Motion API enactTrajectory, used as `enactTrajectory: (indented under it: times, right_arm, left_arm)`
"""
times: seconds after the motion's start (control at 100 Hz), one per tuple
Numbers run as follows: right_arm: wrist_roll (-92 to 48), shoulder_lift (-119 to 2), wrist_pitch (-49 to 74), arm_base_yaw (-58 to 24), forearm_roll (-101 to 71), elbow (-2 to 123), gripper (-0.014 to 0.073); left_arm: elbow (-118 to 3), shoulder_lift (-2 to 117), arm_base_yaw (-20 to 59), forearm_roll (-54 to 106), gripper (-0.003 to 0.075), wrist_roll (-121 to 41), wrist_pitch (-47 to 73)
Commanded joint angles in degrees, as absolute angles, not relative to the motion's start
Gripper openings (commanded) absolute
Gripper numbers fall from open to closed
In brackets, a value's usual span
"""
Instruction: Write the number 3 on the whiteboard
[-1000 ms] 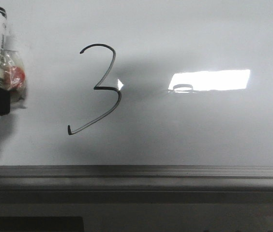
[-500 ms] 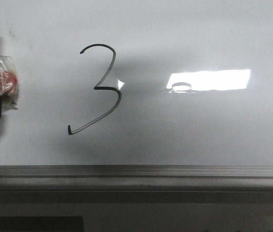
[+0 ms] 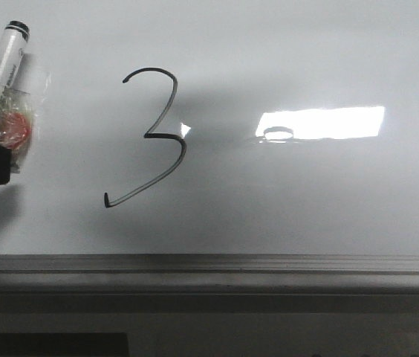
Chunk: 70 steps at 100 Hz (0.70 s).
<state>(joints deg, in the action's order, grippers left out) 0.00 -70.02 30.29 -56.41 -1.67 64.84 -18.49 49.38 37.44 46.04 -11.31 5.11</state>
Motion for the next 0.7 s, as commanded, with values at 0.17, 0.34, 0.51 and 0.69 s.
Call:
enactTrajectory:
  times: [0.17,0.34,0.51,0.69]
  right_arm:
    - [-0.53,-67.58,26.44,-56.07,-1.13,66.9,0.0463]
    - [-0.53,-65.24,26.44,-55.93,0.0,66.66,-0.0052]
    - [-0.53,-61.18,23.67,-55.93,0.6,63.17,-0.0062]
    - [-0.53,-51.47,12.81,-55.93,0.6,50.48,-0.0061]
  left_arm:
    - [-20.07,45.39,37.28,43.25,0.0408,-11.3,2.17]
    - [-20.07,36.93,37.28,42.62,0.0225,-11.3,2.17]
    - [-20.07,26.15,37.28,33.66,-0.002,-11.4,2.17]
    - [-20.07,16.42,37.28,25.12,-0.002,-11.4,3.3]
